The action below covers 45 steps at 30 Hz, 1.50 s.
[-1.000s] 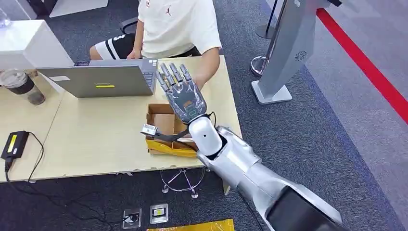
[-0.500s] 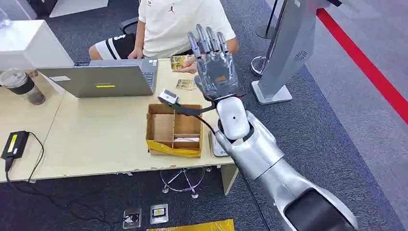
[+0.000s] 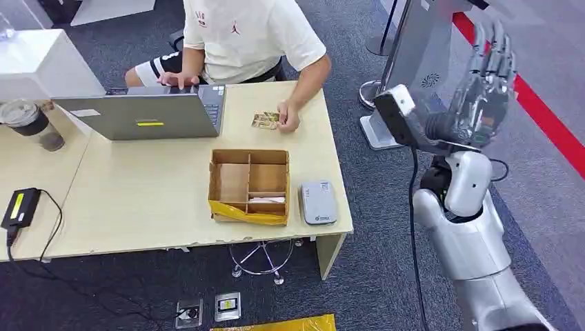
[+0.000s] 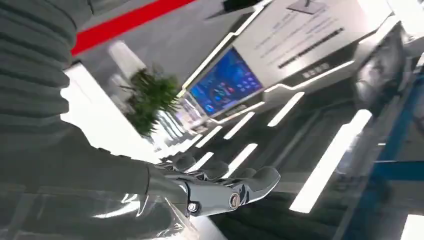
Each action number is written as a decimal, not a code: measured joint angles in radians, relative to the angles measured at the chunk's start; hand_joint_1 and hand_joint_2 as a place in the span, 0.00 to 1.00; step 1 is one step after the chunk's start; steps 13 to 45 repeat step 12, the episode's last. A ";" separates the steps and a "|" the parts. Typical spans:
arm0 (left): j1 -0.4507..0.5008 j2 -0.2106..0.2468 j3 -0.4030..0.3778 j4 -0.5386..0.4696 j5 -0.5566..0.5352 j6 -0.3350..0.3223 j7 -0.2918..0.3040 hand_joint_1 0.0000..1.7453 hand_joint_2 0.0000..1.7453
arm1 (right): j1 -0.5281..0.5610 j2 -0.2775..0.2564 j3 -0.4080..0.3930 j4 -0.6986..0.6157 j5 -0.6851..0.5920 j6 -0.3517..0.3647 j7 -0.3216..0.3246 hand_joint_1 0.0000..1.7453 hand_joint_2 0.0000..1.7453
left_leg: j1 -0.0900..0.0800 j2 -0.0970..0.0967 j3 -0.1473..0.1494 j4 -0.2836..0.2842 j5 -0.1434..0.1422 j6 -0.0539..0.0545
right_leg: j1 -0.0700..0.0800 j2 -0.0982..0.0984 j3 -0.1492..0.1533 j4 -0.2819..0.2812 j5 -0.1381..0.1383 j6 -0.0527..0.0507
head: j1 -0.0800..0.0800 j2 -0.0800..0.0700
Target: Pass the card to the sensor for recognition and then transmit it.
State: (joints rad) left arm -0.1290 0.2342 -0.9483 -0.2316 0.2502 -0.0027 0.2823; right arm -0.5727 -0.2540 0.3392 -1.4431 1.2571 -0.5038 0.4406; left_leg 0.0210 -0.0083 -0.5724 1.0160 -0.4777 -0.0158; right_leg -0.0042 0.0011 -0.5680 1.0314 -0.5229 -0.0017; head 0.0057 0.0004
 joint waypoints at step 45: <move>0.000 0.009 0.002 0.000 0.006 0.012 -0.006 0.00 1.00 | 0.189 -0.126 -0.165 0.163 -0.599 -0.181 -0.137 0.00 1.00 | 0.000 0.000 -0.001 0.000 -0.001 0.001 | 0.000 -0.001 0.000 0.000 0.000 0.000 | 0.001 0.000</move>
